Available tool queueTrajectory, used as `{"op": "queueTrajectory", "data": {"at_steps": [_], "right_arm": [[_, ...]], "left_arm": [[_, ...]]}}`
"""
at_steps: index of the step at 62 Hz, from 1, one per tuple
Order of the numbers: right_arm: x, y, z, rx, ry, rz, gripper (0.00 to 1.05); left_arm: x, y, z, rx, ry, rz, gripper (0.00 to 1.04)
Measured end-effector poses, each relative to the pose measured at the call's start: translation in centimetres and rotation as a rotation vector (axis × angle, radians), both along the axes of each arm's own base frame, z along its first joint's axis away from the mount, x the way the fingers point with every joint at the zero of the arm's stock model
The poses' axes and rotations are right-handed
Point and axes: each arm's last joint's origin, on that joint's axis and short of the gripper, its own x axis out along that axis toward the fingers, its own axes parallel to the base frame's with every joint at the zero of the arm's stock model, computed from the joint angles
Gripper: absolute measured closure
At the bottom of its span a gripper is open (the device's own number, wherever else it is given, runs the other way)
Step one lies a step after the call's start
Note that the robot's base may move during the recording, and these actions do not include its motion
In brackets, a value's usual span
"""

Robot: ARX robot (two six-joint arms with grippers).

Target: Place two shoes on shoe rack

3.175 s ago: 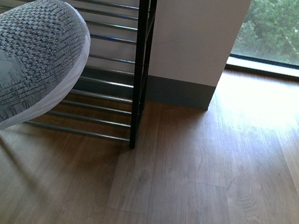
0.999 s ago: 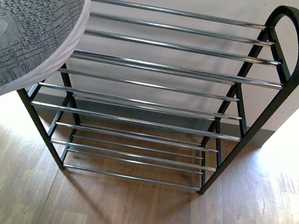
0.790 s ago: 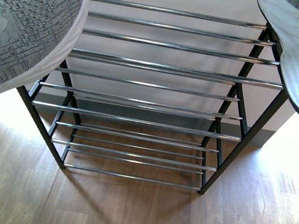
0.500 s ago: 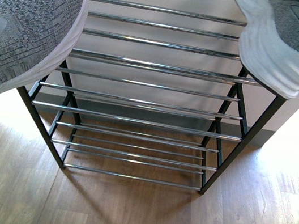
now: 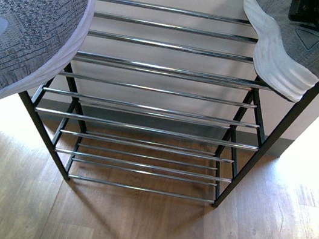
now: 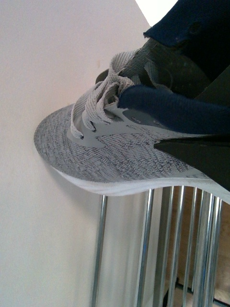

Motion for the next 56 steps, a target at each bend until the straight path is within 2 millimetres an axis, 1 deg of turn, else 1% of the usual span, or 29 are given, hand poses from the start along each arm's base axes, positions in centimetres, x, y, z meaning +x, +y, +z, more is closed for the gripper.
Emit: {"op": "queueTrajectory", "data": {"at_steps": [10, 16, 18, 27, 36, 48, 56], "right_arm": [[0.1, -0.3, 0.2, -0.047, -0.023, -0.011, 1.03], [0.5, -0.2, -0.3, -0.169, -0.057, -0.042, 1.03], [0.5, -0.2, -0.6, -0.183, -0.049, -0.042, 1.03], [0.5, 0.1, -1.2, -0.204, 0.022, -0.033, 1.03], [0.3, 0.4, -1.1, -0.243, 0.007, -0.080, 1.03], [-0.6, 0.6, -0.4, -0.226, 0.017, -0.056, 1.03], [-0.7, 0.7, -0.5, -0.153, 0.063, -0.028, 1.03]], "left_arm": [[0.0, 0.0, 0.0, 0.000, 0.000, 0.000, 1.03], [0.0, 0.0, 0.0, 0.000, 0.000, 0.000, 1.03], [0.0, 0.0, 0.0, 0.000, 0.000, 0.000, 1.03], [0.0, 0.0, 0.0, 0.000, 0.000, 0.000, 1.03], [0.0, 0.0, 0.0, 0.000, 0.000, 0.000, 1.03], [0.0, 0.0, 0.0, 0.000, 0.000, 0.000, 1.03], [0.0, 0.0, 0.0, 0.000, 0.000, 0.000, 1.03]]}}
